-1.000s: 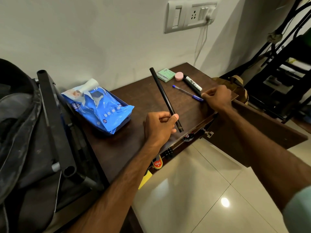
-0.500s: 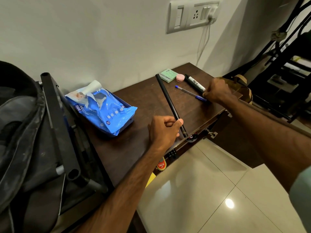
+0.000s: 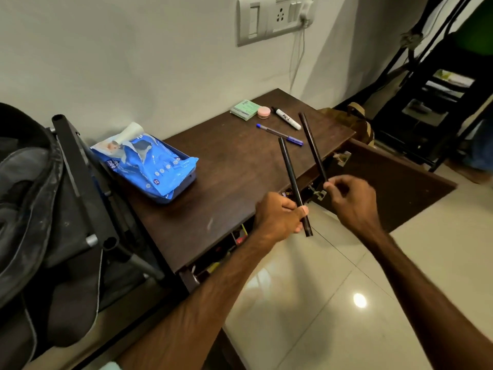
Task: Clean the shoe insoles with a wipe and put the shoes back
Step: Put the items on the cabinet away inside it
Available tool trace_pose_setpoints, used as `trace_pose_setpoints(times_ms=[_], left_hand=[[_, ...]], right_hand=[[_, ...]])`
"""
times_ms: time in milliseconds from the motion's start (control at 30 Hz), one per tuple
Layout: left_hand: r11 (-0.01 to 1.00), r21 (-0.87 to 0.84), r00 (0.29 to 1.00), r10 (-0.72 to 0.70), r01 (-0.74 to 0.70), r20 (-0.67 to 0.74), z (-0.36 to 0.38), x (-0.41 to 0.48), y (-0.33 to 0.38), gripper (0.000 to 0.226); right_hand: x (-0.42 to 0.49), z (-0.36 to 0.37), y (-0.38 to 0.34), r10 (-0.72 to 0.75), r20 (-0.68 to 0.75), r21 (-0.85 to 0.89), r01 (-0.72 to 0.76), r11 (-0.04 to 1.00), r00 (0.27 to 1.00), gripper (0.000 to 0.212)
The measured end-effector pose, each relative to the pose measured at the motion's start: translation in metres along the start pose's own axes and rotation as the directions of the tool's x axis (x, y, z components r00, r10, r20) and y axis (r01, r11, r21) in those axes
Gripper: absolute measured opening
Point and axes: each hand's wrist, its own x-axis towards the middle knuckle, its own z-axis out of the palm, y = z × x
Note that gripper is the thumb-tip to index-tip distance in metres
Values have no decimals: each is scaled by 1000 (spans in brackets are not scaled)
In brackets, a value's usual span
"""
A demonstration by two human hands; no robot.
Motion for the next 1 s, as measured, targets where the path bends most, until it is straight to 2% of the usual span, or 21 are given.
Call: trace_pose_setpoints(times_ms=[100,167,267,433,533,633,733,833,1000], left_hand=[[993,16,990,-119,118,77,23,-15,-13,20],[972,33,964,-236,234,123,41,-24,-26,14],[924,87,912,-381,372,149,70,-31,-42,38],[907,191,897,-406,374,171,106,-30,-73,49],[864,254,859,-483,436,171,111,-26,-103,55],[813,198,811,-573,547,114,102,-12,-134,46],[766,139,767,-639,628,56,87,8,-167,27],[731,108,731,-680,674,44,75,27,-192,28],[692,63,689,-722,719,66,58,65,-207,34]], right_hand=[[-56,-6,33,104,-41,37,-102,994,994,12],[-90,-8,53,164,-12,43,-163,986,986,14],[-125,-11,79,245,26,30,-246,969,969,16],[-151,-4,115,357,49,16,-358,934,933,13],[-163,13,132,470,144,27,-478,878,871,14],[-168,40,146,570,276,52,-604,795,774,16],[-168,73,154,602,406,11,-662,750,688,17],[-161,105,160,596,488,-35,-667,744,638,23],[-129,149,159,570,505,-27,-649,761,648,19]])
